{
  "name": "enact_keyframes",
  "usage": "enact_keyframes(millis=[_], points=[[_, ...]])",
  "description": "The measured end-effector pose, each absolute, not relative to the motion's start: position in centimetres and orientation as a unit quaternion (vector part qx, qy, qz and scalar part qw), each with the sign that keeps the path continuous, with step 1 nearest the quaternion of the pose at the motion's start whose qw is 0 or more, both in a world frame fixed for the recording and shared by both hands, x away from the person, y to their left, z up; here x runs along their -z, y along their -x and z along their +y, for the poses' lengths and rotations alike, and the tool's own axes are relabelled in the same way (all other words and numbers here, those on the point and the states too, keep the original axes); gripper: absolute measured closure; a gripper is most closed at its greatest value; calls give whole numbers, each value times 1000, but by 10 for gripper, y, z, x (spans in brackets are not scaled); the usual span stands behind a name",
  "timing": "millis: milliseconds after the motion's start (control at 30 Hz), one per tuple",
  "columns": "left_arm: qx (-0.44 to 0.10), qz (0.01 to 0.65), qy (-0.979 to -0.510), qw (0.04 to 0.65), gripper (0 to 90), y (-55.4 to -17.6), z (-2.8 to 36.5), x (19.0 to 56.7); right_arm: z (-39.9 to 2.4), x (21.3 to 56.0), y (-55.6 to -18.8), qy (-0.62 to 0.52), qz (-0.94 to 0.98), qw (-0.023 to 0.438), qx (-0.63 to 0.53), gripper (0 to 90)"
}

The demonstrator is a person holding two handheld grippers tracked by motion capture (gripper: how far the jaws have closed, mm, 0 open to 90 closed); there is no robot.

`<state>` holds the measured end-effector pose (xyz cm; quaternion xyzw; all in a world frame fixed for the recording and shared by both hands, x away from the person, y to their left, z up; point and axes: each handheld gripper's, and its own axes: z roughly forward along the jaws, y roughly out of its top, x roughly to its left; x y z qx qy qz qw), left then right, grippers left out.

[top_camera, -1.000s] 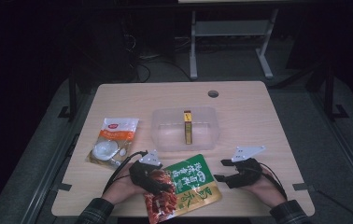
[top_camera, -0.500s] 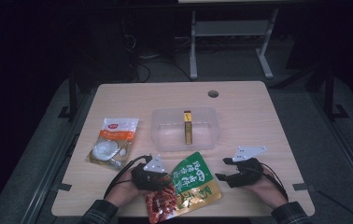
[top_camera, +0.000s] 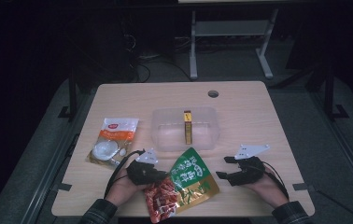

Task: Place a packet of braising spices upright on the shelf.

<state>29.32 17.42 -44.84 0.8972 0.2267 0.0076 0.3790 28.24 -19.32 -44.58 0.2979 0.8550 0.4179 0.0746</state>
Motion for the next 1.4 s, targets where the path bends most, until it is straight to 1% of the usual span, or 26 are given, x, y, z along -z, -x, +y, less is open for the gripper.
enact_keyframes(millis=[167,367,600,733,900,1000,1167,1267,1300,1333,1400], points=[[-13,253,-873,416,898,-296,189,440,-195,445,-282,-301,853,74,-419,319],[-24,266,-851,452,898,-298,205,429,-194,446,-282,-298,855,67,-419,315],[-35,278,-826,489,898,-300,219,419,-185,446,-279,-279,853,44,-439,266],[-46,280,-816,504,899,-298,220,412,-174,445,-280,-277,840,17,-467,233],[-50,280,-808,515,899,-297,221,407,-151,441,-280,-252,836,23,-487,237],[-54,278,-805,520,899,-297,221,405,-139,439,-283,-245,831,18,-499,251],[-54,278,-802,527,899,-296,221,403,-120,437,-287,-232,826,16,-513,331],[-58,277,-799,531,898,-294,220,401,-114,436,-289,-229,820,6,-525,441],[-57,278,-797,533,898,-294,220,401,-111,435,-290,-228,817,-2,-530,507],[-58,277,-796,534,898,-294,220,401,-110,436,-291,-225,816,-7,-532,539],[-59,276,-796,535,898,-293,220,401,-108,435,-292,-224,816,-11,-532,636]])
